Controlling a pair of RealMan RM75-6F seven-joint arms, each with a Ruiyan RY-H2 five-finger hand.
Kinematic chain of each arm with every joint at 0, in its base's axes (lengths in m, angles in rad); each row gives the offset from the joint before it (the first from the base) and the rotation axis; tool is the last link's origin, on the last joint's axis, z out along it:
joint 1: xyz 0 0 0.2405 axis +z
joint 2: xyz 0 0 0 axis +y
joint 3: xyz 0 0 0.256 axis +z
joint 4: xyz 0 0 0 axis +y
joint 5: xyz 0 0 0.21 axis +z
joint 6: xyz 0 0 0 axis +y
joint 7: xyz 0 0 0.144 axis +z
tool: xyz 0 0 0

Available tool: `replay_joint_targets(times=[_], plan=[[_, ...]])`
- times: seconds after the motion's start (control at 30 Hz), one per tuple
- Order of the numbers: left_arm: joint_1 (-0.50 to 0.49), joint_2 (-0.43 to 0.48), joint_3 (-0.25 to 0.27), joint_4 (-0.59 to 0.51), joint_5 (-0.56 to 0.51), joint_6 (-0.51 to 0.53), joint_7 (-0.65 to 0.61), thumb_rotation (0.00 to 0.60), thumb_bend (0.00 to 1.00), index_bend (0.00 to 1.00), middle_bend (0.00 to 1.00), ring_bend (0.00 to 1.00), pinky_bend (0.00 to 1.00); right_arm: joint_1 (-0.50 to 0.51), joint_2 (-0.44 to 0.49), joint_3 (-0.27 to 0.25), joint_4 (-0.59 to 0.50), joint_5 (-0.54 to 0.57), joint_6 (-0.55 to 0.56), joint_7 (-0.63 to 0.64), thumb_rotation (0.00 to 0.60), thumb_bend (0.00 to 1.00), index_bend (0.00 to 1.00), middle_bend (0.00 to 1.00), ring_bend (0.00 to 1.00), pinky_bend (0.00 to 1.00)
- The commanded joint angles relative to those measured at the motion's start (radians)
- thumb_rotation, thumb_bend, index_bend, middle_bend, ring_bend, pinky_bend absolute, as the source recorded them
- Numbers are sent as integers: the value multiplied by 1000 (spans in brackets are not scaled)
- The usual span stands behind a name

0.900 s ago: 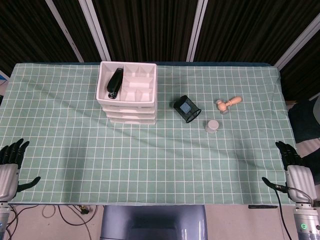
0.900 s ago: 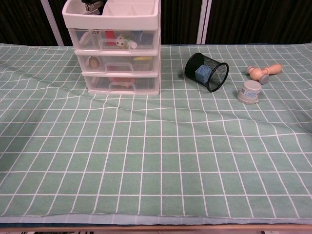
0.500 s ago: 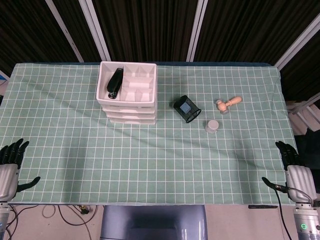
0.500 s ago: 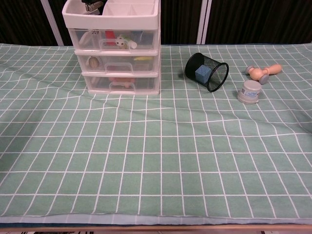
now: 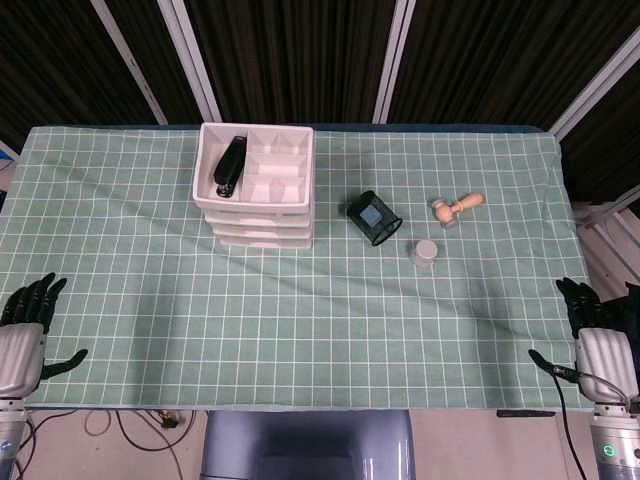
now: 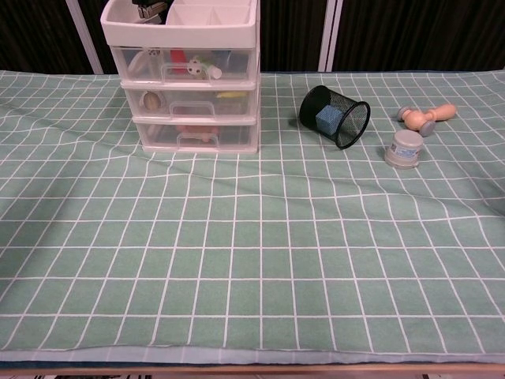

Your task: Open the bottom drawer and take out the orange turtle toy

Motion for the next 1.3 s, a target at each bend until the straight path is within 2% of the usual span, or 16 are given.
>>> replay_joint_targets(times=[0.03, 0.07, 0.17, 0.33, 0.43, 0.57, 0.87, 1.07, 1.3], plan=[[-27, -5, -27, -18, -26, -24, 30, 600, 170, 0, 142, 206, 373, 2, -9, 7, 22, -9, 15, -12, 600, 103, 0, 96, 0, 184], [-38, -9, -37, -24, -39, -37, 39, 600, 190, 4, 181, 250, 413, 2, -12, 8, 26, -7, 16, -11, 600, 103, 0, 96, 0, 185], [-79, -26, -68, -43, -92, -88, 76, 600, 271, 60, 381, 441, 549, 2, -15, 12, 30, 5, 11, -2, 600, 104, 0, 96, 0, 185], [-157, -78, -129, -80, -200, -176, 121, 600, 406, 161, 770, 788, 827, 5, -15, 17, 30, 21, 0, 9, 600, 104, 0, 96, 0, 184], [-217, -117, -178, -101, -298, -238, 144, 600, 469, 182, 927, 928, 955, 5, -14, 20, 29, 28, -4, 9, 600, 104, 0, 96, 0, 184], [-287, -168, -217, -93, -375, -288, 196, 600, 503, 187, 989, 984, 999, 4, -13, 24, 25, 39, -6, 15, 600, 104, 0, 96, 0, 184], [-430, -312, -344, -73, -699, -368, 188, 600, 542, 187, 1000, 1000, 1000, 6, -9, 25, 17, 51, -20, 33, 600, 104, 0, 96, 0, 185], [-527, -397, -431, -10, -925, -429, 142, 600, 551, 187, 1000, 1000, 1000, 6, -6, 27, 9, 62, -29, 44, 600, 104, 0, 96, 0, 185], [-589, -452, -482, 71, -1070, -555, 33, 600, 555, 187, 1000, 1000, 1000, 7, -2, 27, 0, 70, -41, 54, 600, 105, 0, 96, 0, 185]])
